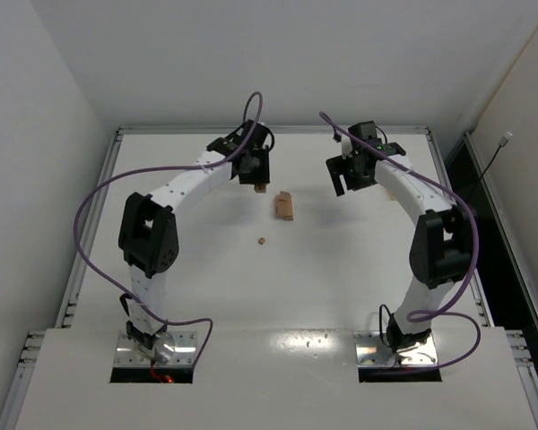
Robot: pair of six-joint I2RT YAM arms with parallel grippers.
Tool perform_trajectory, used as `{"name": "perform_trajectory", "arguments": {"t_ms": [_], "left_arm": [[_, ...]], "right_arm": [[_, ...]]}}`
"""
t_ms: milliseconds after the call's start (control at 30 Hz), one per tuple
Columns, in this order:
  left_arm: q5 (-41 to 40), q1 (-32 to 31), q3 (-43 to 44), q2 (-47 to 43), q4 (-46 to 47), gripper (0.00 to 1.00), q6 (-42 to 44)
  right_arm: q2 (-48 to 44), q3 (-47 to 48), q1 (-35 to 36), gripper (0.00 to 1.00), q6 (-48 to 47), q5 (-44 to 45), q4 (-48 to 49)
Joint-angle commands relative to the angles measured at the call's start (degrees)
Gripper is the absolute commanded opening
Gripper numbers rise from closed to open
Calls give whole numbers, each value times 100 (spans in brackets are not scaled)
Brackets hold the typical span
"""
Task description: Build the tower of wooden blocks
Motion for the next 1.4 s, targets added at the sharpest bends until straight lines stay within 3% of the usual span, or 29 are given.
{"name": "perform_trajectory", "arguments": {"t_ms": [0, 367, 1367], "left_arm": [[245, -243, 499, 238, -124, 0, -10], [448, -454, 1098, 977, -247, 0, 184], [667, -560, 1310, 1144, -141, 0, 236]], "right_arm": [[-279, -56, -10, 73, 17, 133, 117], [-279, -56, -10, 73, 17, 133, 117], [-226, -56, -10, 73, 17, 81, 117]]}}
